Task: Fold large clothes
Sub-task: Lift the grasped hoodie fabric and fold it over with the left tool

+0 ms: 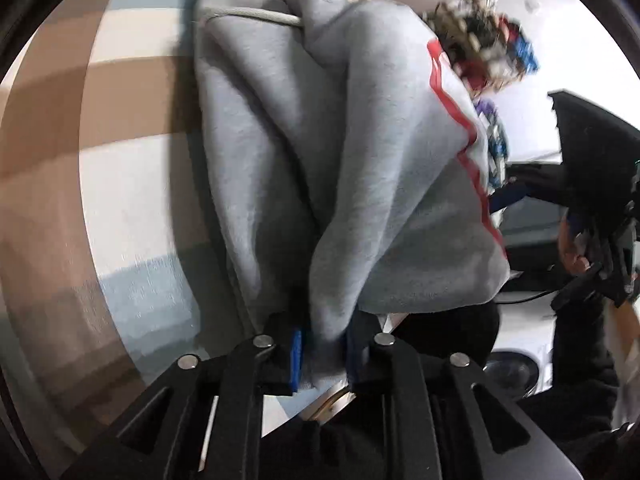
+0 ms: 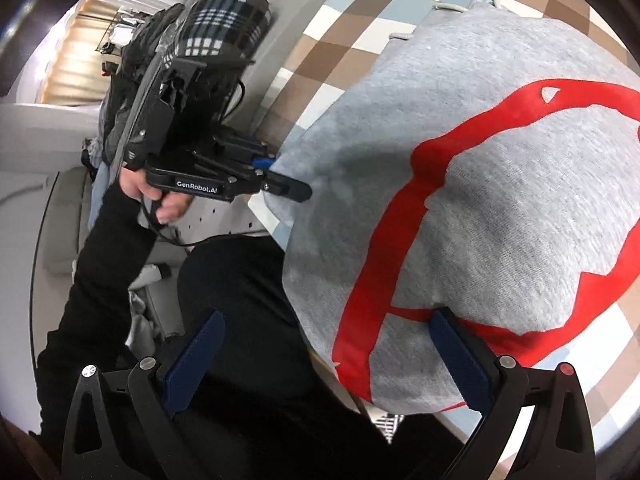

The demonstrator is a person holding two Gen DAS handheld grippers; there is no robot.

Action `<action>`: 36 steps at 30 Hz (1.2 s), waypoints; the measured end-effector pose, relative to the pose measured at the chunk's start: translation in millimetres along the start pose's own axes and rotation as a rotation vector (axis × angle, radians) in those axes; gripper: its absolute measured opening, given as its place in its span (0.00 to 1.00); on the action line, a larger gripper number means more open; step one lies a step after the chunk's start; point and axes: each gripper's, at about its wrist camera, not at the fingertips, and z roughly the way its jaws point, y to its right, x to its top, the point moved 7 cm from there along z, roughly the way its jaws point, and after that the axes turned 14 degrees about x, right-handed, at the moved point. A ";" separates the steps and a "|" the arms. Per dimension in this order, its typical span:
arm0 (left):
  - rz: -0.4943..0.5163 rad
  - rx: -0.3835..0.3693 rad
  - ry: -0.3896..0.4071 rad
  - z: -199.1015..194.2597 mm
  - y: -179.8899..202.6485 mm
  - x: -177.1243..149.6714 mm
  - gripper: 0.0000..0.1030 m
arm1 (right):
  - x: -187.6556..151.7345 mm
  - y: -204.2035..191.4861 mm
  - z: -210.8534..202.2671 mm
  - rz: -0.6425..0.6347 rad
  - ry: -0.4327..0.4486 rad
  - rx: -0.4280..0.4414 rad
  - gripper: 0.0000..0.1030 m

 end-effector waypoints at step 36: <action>-0.016 0.055 0.237 -81.8 42.5 175.4 0.02 | -3.3 3.1 -12.8 -0.080 0.120 0.140 1.00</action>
